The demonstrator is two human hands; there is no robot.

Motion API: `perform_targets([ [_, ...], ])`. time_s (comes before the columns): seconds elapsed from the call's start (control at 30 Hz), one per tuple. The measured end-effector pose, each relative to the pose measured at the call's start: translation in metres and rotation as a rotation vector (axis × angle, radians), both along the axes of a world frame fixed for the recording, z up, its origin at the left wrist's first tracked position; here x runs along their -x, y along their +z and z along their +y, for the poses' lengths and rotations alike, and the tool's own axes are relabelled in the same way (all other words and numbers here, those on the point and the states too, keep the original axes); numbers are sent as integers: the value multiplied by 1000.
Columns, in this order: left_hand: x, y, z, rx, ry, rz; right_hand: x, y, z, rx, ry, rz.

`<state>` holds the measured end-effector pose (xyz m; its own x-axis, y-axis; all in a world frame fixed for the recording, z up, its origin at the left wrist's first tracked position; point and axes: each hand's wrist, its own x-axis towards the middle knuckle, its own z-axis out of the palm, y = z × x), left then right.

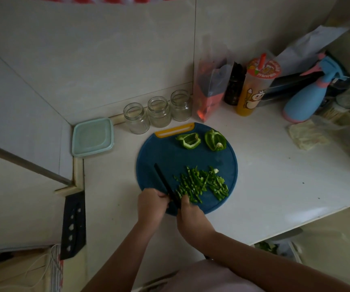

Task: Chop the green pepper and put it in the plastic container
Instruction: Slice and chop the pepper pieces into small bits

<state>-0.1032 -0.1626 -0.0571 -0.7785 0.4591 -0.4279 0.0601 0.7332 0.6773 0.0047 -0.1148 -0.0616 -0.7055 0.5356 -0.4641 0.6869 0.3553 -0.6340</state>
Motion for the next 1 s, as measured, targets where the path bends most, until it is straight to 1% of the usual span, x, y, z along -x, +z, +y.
perform_targets([
  [0.17,1,-2,0,18,-36,23,7,0,3,1,16,-77],
  [0.27,1,0,0,48,-75,60,15,1,3,-31,40,-115],
  [0.4,-1,-3,-1,61,-92,81,21,2,3,-47,27,-100],
  [0.57,-7,-2,-1,55,-66,116,12,0,8,-11,19,-48],
  [0.67,-8,-1,0,22,-13,58,2,4,16,-13,19,-37],
  [0.73,-7,-3,2,-32,71,-22,-5,13,24,0,0,16],
  [0.83,-3,-7,8,-123,172,-116,-13,24,44,-87,-21,88],
  [0.9,1,-11,13,-179,168,-148,-22,29,58,-179,-35,81],
  [0.97,3,-11,15,-180,116,-123,-35,29,72,-254,-54,37],
  [1.0,3,-9,14,-141,64,-64,-43,28,78,-283,-60,7],
])
